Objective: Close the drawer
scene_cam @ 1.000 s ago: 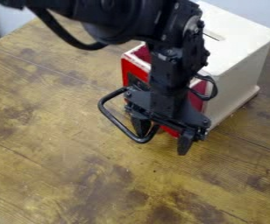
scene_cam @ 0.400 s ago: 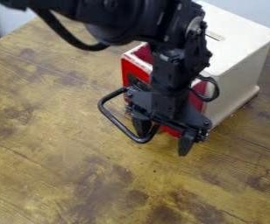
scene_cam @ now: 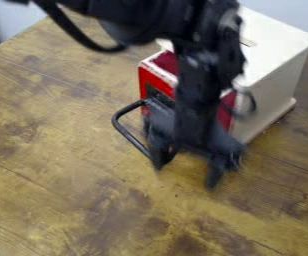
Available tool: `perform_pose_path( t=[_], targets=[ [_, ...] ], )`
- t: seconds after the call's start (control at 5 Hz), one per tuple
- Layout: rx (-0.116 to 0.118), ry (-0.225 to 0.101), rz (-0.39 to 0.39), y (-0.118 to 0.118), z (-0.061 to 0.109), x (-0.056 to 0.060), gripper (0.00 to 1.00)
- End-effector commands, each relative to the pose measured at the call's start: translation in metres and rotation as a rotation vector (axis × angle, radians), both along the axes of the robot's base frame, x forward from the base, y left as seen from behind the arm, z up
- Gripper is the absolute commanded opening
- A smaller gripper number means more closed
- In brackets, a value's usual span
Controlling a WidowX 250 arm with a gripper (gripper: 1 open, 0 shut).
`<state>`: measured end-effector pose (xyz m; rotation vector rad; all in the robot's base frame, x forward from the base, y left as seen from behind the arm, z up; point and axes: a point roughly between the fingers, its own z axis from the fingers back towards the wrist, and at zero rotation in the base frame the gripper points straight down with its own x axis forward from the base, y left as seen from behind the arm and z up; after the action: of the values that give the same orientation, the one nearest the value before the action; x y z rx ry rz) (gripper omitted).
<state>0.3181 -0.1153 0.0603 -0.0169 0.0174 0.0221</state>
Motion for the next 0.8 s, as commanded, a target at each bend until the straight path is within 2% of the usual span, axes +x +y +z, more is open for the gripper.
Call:
perform_pose_path(
  t=[0.0, 0.2, 0.6],
  targets=[
    [-0.004, -0.163, -0.035, 0.004, 0.029, 0.013, 1.00],
    [-0.006, -0.204, -0.032, 0.005, 0.023, 0.016, 1.00],
    [0.006, -0.167, -0.028, 0.003, 0.004, 0.019, 1.00]
  ],
)
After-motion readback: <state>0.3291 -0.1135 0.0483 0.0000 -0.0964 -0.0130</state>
